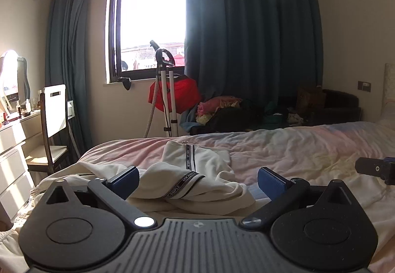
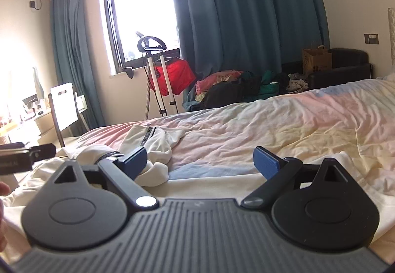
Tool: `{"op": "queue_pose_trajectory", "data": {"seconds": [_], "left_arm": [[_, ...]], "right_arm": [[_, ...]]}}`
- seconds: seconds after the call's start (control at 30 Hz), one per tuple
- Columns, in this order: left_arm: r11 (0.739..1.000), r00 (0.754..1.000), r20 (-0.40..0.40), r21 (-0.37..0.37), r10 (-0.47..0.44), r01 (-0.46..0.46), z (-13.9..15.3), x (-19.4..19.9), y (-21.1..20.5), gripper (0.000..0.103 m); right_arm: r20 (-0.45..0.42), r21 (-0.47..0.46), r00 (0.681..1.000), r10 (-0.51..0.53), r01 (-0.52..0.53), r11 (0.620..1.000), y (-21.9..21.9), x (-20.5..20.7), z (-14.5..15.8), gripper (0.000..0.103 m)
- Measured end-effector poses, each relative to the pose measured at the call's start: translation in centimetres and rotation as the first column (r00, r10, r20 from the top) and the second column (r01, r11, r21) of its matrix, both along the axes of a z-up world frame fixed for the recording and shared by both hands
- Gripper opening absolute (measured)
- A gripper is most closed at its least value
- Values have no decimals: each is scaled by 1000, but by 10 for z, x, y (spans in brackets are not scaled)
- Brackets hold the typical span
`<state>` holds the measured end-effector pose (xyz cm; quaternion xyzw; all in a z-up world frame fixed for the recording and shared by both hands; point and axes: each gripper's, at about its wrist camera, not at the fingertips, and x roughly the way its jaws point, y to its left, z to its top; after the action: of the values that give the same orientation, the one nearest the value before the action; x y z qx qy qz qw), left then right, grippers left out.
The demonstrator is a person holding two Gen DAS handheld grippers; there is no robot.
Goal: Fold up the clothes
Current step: 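Open the left gripper and withdraw both grippers from the sweatpants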
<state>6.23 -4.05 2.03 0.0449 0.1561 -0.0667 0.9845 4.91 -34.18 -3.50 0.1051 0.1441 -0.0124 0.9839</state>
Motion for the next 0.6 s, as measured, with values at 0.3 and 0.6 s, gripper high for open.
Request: {"op": "queue_pose_trajectory", "data": {"seconds": [0.3,0.6], "left_arm": [[999,999,43,17,-30,29,-48,9,-5,103],[998,1000,-26,-55,-17,16,-56,12,13,103]], "right_arm": [[-8,-21,998,63,-63,998,31,31,-26,94],[-52,-27,997,64,-65,998,39,37,-36,94]]}}
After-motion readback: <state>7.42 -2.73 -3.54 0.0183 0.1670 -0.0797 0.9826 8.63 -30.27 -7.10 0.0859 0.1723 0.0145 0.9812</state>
